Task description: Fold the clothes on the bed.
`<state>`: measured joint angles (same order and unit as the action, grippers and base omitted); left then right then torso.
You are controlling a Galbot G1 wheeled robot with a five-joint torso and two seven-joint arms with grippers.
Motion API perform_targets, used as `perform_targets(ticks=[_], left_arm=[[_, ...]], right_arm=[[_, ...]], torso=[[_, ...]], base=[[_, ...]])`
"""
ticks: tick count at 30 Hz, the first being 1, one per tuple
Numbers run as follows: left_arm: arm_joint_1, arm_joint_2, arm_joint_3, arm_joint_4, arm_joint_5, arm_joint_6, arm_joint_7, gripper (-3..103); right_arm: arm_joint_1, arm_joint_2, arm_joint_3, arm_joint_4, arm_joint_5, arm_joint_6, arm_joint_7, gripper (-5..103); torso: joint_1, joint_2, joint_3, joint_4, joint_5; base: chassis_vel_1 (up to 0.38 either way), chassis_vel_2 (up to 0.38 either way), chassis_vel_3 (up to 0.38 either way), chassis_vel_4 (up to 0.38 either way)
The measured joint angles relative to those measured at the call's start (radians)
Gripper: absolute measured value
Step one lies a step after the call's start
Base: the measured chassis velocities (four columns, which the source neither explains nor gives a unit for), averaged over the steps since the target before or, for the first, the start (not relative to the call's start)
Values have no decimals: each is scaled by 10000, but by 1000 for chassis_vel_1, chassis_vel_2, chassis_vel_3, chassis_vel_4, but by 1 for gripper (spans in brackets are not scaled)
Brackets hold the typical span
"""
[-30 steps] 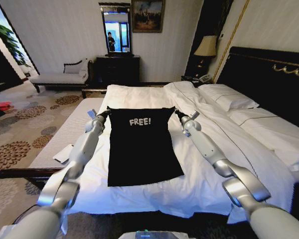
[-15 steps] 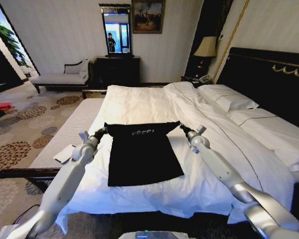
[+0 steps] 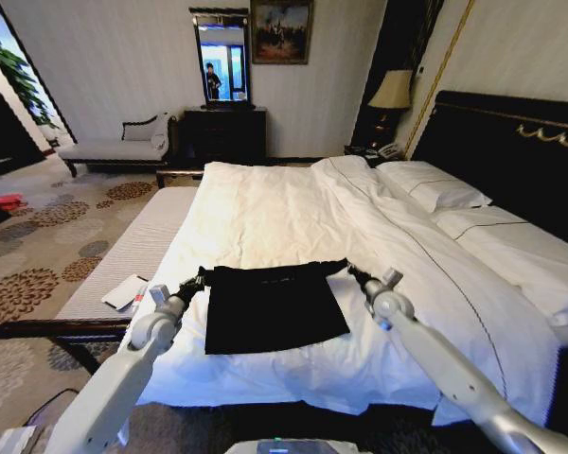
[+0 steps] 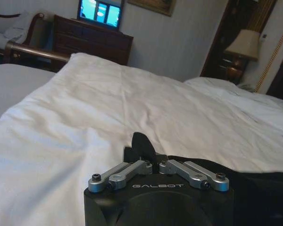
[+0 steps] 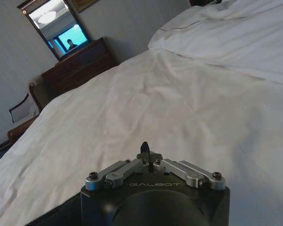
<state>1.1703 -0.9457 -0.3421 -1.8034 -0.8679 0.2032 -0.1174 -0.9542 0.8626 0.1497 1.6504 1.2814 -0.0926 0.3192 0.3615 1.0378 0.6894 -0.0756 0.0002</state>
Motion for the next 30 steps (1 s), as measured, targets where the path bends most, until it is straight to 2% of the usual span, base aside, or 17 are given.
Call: perform_targets(ticks=[7,16,27,28,29,30], left_arm=[[880,0,-76,-553,491,-56,-127,1],[1725,-100,-182,-604,983,-79,-82,1],[1932,-462,-285,-395,1458,-155,-81,-1],[2044,-481,-373,-544,1495,-165,-83,-1],[2184,-495,-492,-734,1512,-172,-83,4],[2349,-510,-640,-956,1532,-183,-75,10]], right_arm=[[-835,41,374,640,-174,66,178,0],[-1627,153,712,792,-465,121,279,0],[-2037,461,715,694,-950,130,458,0],[-2097,486,760,759,-1026,130,466,-3],[-2185,504,837,880,-1066,132,473,-3],[-2292,516,925,1052,-1082,134,478,2]], torso=[[1,-1,0,2,-3],[1,-1,1,2,-3],[3,-2,3,0,-3],[3,-2,3,0,-2],[3,-2,3,2,-1],[3,-2,2,1,-2]], base=[[0,0,0,0],[0,0,0,0],[0,0,0,0],[0,0,0,0],[0,0,0,0],[0,0,0,0]])
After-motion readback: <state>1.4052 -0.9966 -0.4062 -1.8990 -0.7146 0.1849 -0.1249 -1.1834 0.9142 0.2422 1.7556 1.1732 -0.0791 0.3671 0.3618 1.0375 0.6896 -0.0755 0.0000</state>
